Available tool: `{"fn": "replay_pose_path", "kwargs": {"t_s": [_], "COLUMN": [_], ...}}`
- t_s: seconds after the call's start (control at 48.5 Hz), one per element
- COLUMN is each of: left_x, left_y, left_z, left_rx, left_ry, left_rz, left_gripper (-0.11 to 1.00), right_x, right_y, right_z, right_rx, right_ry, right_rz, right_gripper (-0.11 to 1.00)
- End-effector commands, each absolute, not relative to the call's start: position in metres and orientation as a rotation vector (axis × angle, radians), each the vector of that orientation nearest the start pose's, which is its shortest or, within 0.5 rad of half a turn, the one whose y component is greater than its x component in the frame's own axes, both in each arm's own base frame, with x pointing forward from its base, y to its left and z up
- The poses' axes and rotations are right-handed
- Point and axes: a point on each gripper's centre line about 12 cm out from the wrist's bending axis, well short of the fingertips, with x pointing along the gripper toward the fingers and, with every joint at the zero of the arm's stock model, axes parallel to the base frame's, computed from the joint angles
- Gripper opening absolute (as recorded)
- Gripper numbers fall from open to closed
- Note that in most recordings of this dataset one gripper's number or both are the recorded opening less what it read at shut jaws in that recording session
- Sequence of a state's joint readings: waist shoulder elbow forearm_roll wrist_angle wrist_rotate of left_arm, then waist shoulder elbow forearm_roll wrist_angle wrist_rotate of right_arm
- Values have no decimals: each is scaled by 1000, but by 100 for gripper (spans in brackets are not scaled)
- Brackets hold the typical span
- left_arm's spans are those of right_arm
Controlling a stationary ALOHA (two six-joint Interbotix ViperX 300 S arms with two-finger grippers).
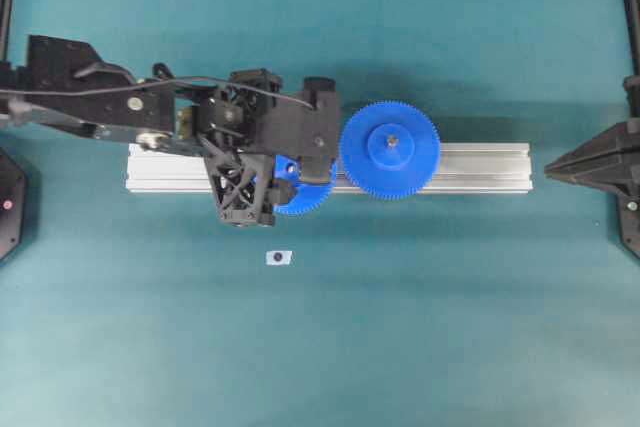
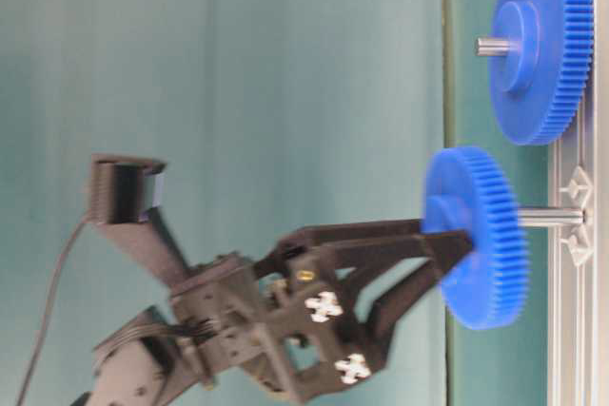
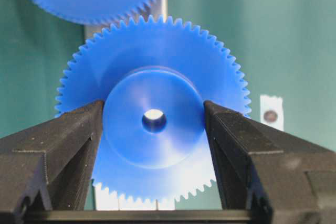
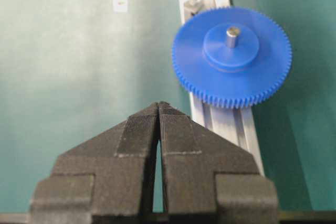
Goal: Find the location of the shaft and insert the small gear.
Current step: 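Carry the gear over the rail and align its hole with the empty shaft, then push the gear down onto the shaft, meshing with the large gear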
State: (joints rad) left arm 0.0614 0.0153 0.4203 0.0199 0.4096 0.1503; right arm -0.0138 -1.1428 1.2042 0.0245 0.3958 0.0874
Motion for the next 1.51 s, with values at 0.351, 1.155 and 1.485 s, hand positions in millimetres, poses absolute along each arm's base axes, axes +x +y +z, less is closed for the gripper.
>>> {"fn": "replay_pose_path", "kwargs": {"t_s": [0.351, 1.155, 1.485], "left_x": [427, 401, 398], "left_y": [34, 46, 50], "left_z": [206, 200, 196], "left_rx": [135, 118, 109], "left_ry": [859, 1043, 1059], "left_rz": [6, 19, 28], "left_gripper": [66, 66, 66], "right_x": [158, 157, 157], "right_y": [-3, -5, -6], "right_z": [240, 238, 238], "right_rx": [126, 128, 129], "right_ry": [440, 436, 436], "right_rz": [-46, -56, -59], "right_gripper": [4, 4, 4]}}
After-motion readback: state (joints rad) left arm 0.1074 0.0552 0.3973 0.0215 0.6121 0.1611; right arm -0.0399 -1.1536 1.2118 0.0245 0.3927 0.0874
